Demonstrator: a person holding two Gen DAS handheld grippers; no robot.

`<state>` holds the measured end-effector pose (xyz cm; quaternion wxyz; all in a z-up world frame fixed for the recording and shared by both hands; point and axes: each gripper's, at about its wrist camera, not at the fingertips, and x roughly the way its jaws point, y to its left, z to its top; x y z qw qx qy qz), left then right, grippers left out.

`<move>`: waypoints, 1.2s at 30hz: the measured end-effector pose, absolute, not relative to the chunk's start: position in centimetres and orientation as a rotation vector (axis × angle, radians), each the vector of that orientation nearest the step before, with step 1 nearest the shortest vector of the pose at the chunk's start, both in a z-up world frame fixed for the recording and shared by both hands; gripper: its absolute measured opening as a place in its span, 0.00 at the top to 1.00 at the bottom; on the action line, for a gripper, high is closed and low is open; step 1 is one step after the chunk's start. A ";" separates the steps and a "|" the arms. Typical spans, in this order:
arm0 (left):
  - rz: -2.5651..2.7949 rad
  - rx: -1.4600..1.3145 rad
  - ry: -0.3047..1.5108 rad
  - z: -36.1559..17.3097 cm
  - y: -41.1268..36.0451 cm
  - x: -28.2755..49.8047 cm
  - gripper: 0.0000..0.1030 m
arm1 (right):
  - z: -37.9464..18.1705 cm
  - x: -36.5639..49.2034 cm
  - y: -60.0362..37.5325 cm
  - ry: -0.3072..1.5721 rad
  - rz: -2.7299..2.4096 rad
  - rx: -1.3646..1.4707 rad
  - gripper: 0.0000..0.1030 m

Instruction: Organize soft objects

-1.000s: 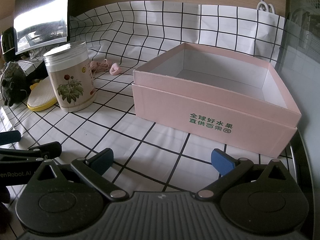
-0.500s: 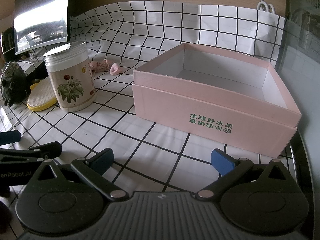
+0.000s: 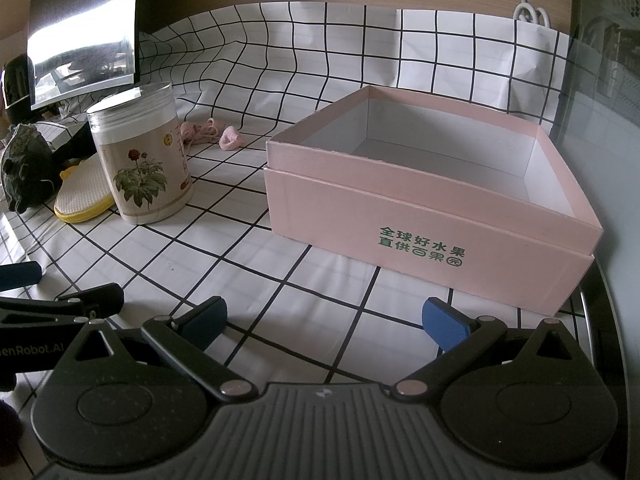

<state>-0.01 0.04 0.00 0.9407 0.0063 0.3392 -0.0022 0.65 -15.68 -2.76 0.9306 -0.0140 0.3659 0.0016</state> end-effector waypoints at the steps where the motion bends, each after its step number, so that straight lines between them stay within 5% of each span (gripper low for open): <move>1: -0.005 0.013 0.692 0.0 0.0 0.0 0.00 | -2.8 0.6 -15.7 0.749 0.003 -0.029 0.00; 26: -0.024 -0.008 0.691 0.2 0.6 -0.1 0.00 | -2.3 1.2 -15.8 0.811 0.052 -0.044 0.00; 36: -0.086 -0.161 0.634 4.9 12.1 -0.8 0.00 | -1.2 1.9 -15.7 0.928 0.035 -0.048 0.00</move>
